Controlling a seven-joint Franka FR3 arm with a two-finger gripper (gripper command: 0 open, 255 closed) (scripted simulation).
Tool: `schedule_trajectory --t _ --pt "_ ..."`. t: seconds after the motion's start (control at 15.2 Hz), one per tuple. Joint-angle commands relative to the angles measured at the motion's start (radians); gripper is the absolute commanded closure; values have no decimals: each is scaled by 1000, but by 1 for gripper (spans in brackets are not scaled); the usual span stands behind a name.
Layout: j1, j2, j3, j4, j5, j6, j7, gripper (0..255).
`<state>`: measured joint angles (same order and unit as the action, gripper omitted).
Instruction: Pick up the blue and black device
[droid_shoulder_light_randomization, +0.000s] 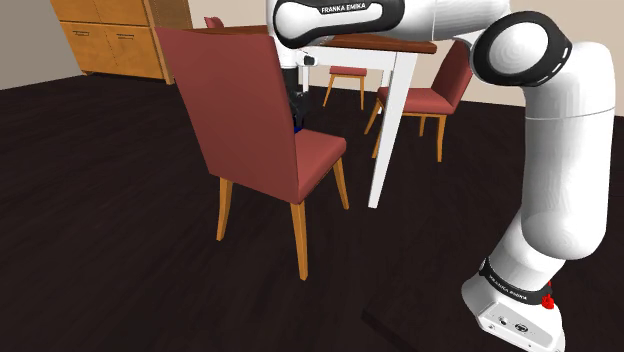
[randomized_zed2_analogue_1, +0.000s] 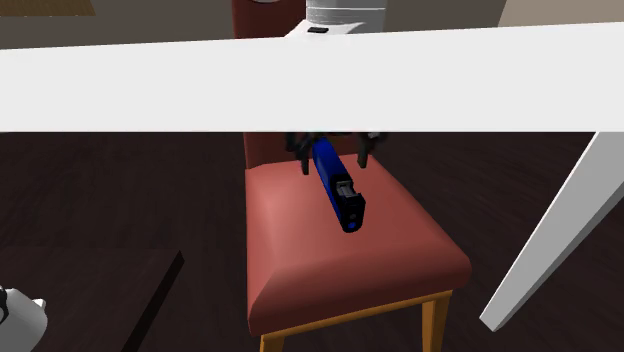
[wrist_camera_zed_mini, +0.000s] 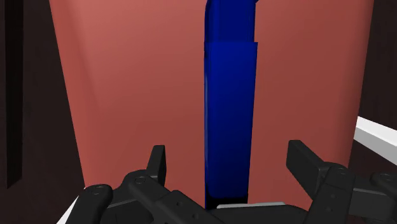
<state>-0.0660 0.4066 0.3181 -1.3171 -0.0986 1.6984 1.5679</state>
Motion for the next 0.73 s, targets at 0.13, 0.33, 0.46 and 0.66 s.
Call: schedule_trajectory --t 0.13,0.33,0.46,0.66 --pt "-5 -4 -1 -61 1 57 2 0" --pt "-4 0 -2 -62 0 62 3 255" --pt "-4 0 -2 -62 0 62 2 255" --pt "-5 -1 -2 -64 0 63 2 255"
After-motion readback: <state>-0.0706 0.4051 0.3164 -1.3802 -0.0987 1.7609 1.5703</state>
